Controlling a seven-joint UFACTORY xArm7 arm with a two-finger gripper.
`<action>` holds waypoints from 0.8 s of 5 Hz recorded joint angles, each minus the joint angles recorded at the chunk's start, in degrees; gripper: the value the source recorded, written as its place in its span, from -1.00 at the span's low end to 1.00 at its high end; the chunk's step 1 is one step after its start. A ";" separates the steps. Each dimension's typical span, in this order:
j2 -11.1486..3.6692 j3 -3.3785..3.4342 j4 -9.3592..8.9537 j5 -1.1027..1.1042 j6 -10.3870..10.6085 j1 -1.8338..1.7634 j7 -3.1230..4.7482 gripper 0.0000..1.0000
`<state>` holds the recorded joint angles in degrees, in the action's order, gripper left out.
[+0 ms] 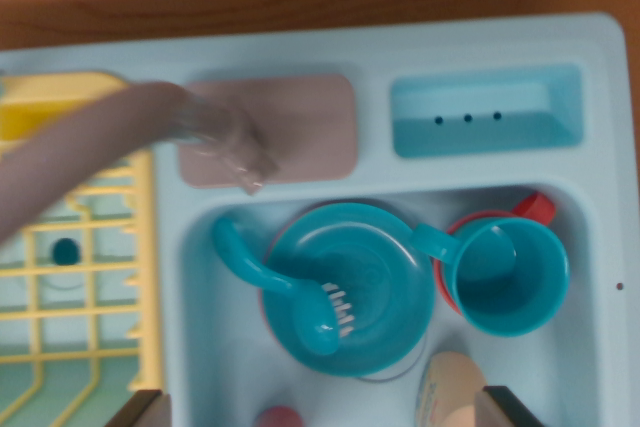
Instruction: Pick detergent from the sink
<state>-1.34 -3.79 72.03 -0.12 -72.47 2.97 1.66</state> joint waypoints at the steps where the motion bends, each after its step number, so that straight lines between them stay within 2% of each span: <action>1: 0.00 0.00 0.00 0.00 0.00 0.00 0.00 -1.00; 2: -0.51 -0.56 -2.71 -0.21 2.77 0.44 0.40 -1.00; 3: -0.51 -0.56 -2.71 -0.21 2.77 0.44 0.40 -1.00; 4: -0.99 -1.08 -5.22 -0.40 5.35 0.85 0.78 -1.00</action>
<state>-2.33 -4.88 66.81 -0.52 -67.12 3.83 2.44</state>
